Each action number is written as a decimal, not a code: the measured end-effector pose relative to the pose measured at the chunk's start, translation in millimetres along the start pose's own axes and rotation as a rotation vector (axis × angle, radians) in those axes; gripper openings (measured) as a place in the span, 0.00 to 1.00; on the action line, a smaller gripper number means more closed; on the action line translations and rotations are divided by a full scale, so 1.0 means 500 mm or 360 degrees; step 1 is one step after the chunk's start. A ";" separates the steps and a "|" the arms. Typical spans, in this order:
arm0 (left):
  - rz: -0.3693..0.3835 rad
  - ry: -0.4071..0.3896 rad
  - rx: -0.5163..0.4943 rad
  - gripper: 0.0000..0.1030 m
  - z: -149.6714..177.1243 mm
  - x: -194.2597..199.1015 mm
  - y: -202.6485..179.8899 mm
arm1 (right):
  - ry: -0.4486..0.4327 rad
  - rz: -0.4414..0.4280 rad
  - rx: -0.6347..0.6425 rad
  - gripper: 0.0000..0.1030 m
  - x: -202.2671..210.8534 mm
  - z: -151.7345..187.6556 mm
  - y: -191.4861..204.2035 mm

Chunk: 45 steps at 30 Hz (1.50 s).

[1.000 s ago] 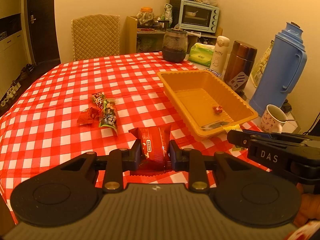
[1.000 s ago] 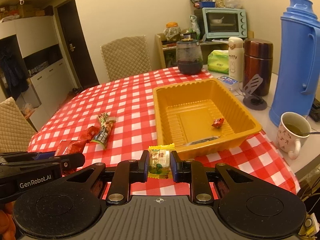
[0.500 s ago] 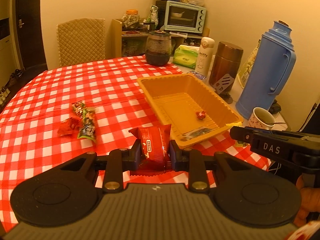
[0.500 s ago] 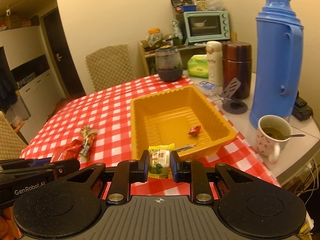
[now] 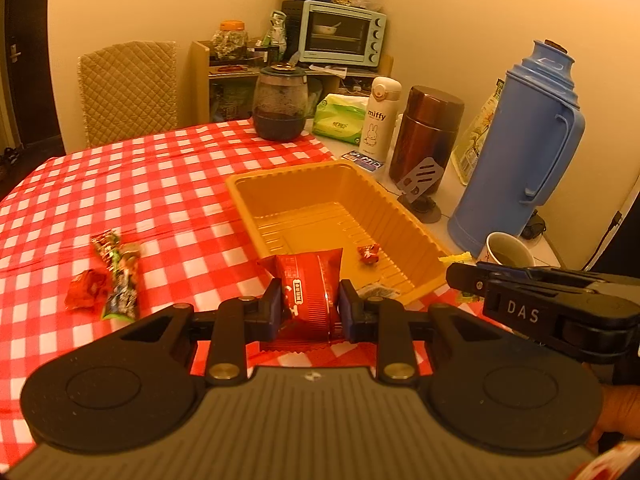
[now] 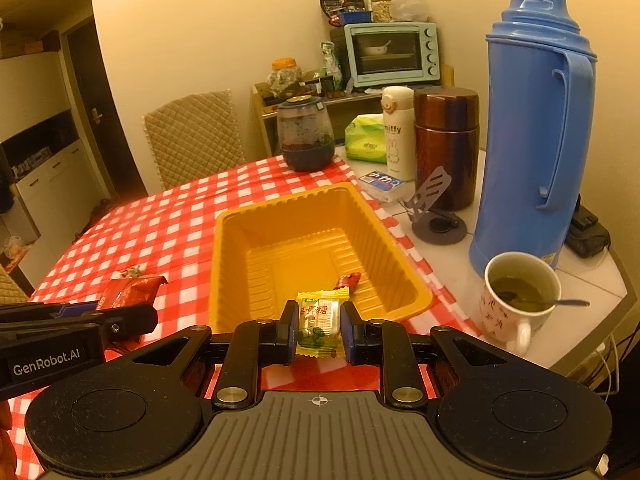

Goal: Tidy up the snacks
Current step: 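Carry the red wafer pack with the left gripper while the right carries the yellow-green candy to the tray, then open both grippers to drop the snacks into the orange tray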

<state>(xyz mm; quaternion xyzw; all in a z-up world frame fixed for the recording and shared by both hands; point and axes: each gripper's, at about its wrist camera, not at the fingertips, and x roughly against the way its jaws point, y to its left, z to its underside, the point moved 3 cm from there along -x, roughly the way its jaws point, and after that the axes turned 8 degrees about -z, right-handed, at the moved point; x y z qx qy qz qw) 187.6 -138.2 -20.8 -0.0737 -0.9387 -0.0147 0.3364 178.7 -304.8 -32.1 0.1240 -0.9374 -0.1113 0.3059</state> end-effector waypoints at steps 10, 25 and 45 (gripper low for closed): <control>0.0053 0.0046 -0.0023 0.25 -0.027 -0.094 -0.024 | 0.0025 0.0027 -0.0032 0.22 -0.074 -0.033 -0.052; 0.0073 0.0073 -0.0072 0.32 -0.047 -0.210 -0.031 | 0.0049 0.0049 -0.0072 0.22 -0.154 -0.059 -0.096; -0.0046 0.0097 0.0125 0.33 -0.001 -0.159 0.076 | 0.0075 -0.0066 -0.0080 0.22 -0.186 -0.049 -0.064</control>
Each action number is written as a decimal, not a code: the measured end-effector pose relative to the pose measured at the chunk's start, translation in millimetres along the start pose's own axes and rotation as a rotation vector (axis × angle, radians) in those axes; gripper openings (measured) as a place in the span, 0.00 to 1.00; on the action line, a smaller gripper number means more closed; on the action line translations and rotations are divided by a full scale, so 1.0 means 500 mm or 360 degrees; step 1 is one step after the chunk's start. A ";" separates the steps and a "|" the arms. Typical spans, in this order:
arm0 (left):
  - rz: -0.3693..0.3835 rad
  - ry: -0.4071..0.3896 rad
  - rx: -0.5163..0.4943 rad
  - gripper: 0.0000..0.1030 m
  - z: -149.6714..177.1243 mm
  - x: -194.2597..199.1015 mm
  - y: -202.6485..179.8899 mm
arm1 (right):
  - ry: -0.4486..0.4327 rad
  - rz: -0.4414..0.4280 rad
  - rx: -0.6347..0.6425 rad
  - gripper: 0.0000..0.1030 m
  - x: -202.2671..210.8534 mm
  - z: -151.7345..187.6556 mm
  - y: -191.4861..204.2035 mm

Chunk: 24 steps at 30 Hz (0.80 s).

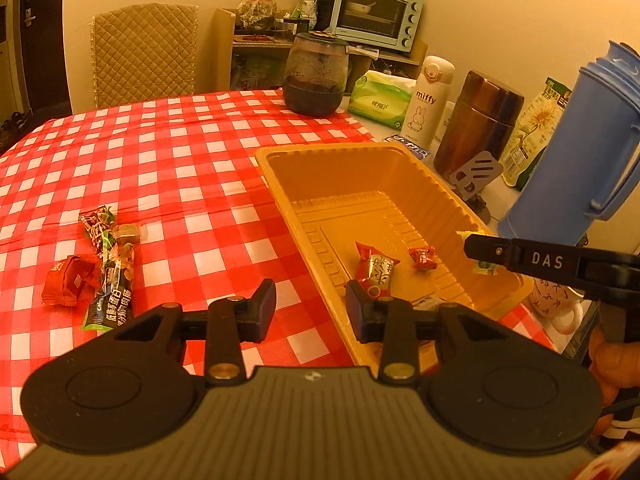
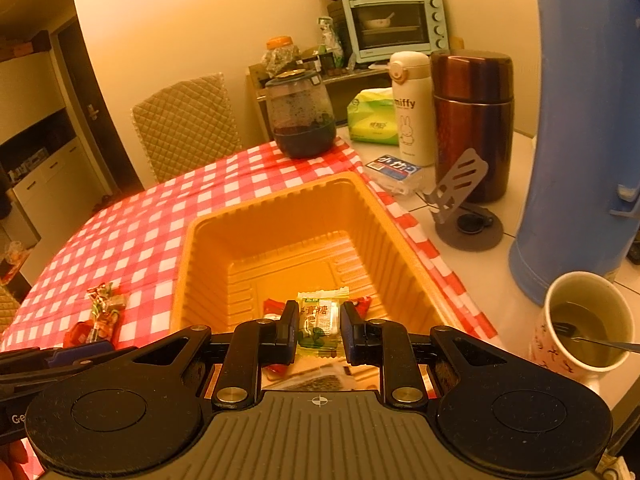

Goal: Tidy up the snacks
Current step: 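Open both grippers to drop the snacks into the orange tray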

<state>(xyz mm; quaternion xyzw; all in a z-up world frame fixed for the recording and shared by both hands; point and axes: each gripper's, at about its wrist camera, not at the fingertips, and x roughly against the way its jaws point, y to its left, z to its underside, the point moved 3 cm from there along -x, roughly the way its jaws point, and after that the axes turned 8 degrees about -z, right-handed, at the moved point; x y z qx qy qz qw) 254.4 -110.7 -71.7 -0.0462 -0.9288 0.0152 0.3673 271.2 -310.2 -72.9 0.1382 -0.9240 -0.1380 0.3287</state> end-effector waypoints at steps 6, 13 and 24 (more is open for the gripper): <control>-0.0007 0.0000 0.0014 0.37 0.001 0.003 0.004 | -0.0027 -0.0107 -0.0124 0.49 -0.006 -0.008 -0.012; -0.0019 0.0012 0.0037 0.40 0.015 0.022 0.013 | -0.0040 -0.0043 -0.0186 0.63 0.029 0.005 -0.031; -0.0068 -0.0009 0.0054 0.48 0.032 0.102 0.029 | -0.0015 -0.0005 -0.0137 0.63 0.108 0.035 0.027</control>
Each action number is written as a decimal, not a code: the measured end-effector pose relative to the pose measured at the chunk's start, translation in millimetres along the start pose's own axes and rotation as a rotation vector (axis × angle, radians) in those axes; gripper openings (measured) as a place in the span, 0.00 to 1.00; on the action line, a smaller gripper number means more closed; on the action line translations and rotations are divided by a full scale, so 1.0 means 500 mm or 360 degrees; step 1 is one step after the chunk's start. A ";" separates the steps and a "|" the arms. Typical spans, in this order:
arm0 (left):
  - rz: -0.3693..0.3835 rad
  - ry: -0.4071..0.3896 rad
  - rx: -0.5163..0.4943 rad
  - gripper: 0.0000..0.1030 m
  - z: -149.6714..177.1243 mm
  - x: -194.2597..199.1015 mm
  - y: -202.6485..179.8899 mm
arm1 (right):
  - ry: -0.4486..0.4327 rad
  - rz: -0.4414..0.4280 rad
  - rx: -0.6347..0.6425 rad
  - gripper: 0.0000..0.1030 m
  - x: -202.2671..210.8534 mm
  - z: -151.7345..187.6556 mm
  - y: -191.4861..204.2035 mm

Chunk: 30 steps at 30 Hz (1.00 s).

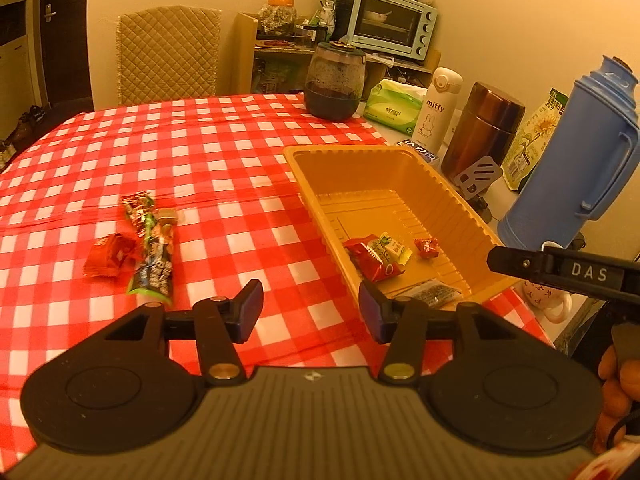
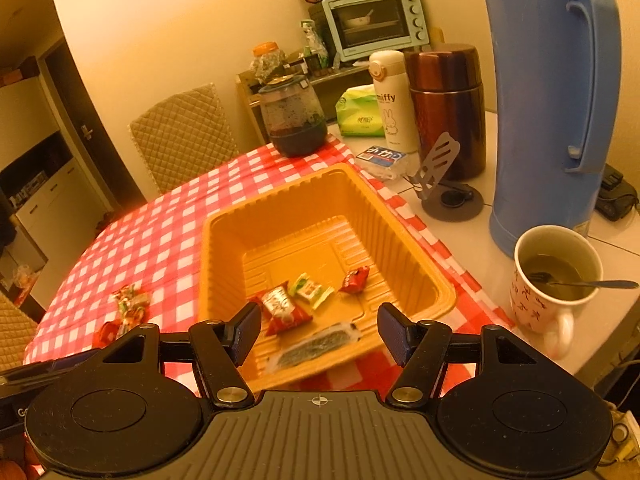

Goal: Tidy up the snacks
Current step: 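Open both grippers to drop the snacks into the orange tray, then withdraw both open grippers from the tray toward the remaining snacks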

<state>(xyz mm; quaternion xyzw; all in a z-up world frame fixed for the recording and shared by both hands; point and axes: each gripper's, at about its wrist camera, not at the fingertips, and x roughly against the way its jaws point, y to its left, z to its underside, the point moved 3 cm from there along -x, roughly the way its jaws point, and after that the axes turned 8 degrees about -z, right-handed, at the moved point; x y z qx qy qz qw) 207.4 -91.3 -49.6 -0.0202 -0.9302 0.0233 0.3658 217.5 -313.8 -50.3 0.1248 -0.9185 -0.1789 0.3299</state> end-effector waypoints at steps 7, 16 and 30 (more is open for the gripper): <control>-0.0024 -0.0040 0.0012 0.59 0.013 0.062 0.016 | -0.0015 -0.0019 0.0032 0.63 0.050 0.018 0.046; -0.0037 -0.0074 0.0022 0.65 0.027 0.125 0.031 | -0.0033 -0.0044 0.0091 0.63 0.100 0.035 0.096; -0.0070 -0.0113 0.0044 0.72 0.051 0.189 0.062 | -0.0036 -0.0094 0.0156 0.63 0.139 0.058 0.154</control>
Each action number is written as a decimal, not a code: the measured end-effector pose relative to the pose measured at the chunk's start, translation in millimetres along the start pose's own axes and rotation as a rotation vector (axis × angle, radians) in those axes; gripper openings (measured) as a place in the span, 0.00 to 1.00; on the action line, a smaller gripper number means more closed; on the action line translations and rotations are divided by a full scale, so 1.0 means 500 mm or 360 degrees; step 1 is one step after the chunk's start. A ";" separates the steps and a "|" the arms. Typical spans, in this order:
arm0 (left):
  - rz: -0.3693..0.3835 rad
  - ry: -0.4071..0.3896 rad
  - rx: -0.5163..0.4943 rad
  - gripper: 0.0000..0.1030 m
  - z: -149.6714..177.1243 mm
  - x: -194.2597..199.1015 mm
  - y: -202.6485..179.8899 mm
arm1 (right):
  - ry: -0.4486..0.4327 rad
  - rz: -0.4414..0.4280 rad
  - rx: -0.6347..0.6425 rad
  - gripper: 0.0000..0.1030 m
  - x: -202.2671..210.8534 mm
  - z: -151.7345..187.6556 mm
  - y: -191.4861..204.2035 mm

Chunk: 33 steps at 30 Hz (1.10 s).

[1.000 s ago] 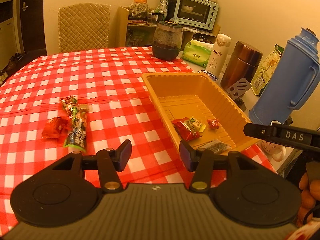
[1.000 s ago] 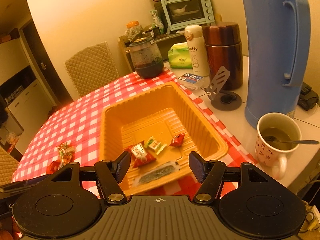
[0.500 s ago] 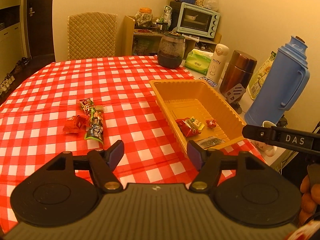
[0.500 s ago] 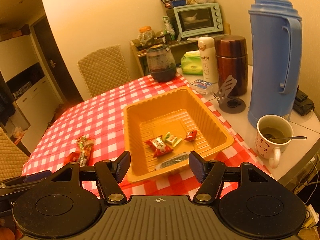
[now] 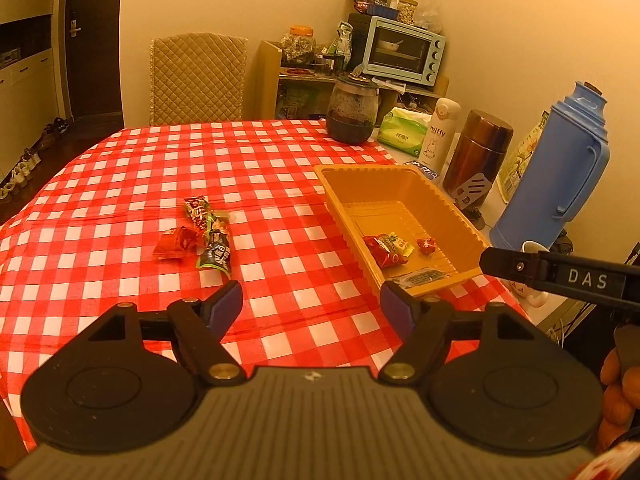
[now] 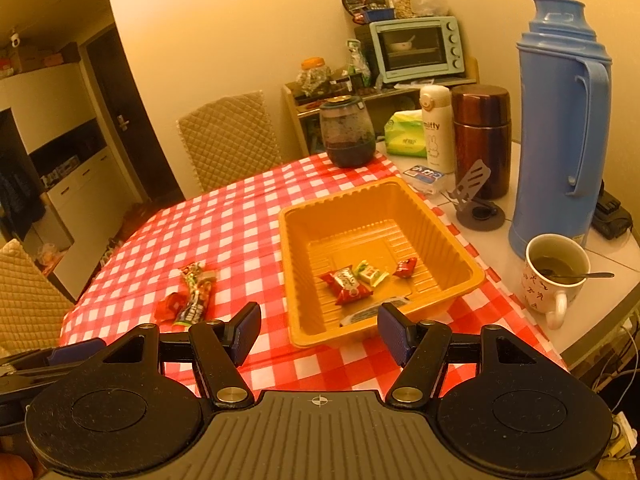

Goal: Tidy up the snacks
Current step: 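Withdraw both open grippers from the tray toward the remaining snacks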

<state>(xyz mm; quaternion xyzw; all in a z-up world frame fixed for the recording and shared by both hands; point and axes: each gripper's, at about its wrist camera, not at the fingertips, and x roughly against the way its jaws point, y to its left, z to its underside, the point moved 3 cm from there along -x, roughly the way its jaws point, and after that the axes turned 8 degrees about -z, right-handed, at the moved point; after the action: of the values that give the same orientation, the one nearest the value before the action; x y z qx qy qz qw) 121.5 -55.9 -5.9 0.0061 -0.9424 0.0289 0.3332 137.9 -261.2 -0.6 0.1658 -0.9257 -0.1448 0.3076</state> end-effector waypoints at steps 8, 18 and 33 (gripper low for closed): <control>-0.0022 -0.0020 0.0025 0.73 0.000 0.017 0.022 | 0.0015 -0.0024 0.0036 0.63 0.002 0.008 0.025; -0.0057 -0.0026 0.0061 0.74 0.003 0.021 0.052 | 0.0036 -0.0041 0.0073 0.63 -0.010 0.016 0.048; -0.0200 0.0017 0.0139 0.75 0.019 -0.017 0.160 | 0.0135 -0.0144 0.0165 0.63 -0.100 0.045 0.111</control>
<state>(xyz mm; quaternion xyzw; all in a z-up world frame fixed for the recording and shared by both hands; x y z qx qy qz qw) 119.9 23.5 -22.6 0.0797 -0.9361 0.0491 0.3389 149.6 -187.6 -23.3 0.2291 -0.9096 -0.1031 0.3308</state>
